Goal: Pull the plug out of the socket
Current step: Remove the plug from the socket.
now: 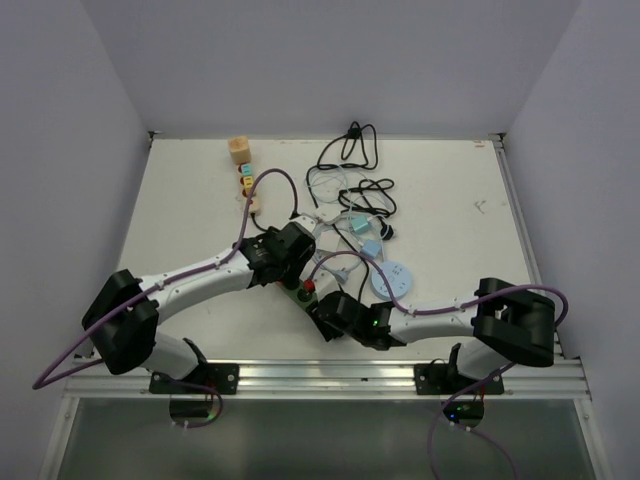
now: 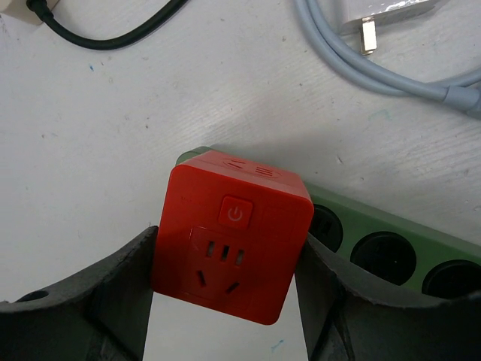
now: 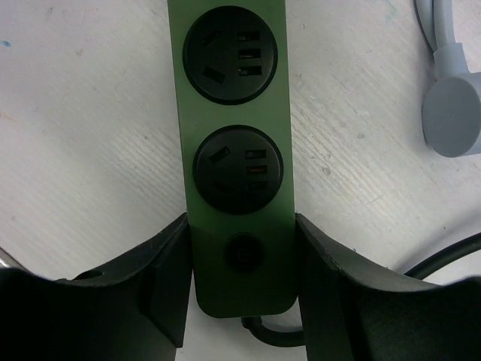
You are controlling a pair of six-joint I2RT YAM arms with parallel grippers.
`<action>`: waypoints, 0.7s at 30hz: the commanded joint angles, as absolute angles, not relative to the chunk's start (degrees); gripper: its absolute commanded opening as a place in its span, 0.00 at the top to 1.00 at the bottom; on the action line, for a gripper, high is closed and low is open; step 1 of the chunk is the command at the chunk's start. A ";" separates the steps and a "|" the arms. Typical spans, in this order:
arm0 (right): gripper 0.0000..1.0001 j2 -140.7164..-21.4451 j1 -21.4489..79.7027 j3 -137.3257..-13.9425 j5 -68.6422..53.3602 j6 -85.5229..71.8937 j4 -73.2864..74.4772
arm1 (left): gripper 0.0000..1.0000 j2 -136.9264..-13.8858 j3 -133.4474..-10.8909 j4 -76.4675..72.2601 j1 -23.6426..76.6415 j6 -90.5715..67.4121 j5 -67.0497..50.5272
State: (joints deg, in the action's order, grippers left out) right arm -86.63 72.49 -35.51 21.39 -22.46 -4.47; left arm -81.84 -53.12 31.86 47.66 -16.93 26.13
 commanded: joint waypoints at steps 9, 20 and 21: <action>1.00 -85.25 73.65 -32.61 18.90 -26.28 0.70 | 1.00 -84.29 -54.76 32.35 47.28 -19.77 38.23; 1.00 -82.97 68.92 -30.50 10.48 -29.09 -1.93 | 1.00 -63.47 -32.46 3.47 47.37 -23.64 40.17; 1.00 -82.97 68.56 -30.24 9.94 -29.09 -2.46 | 1.00 -60.67 -31.04 1.77 47.37 -24.08 40.51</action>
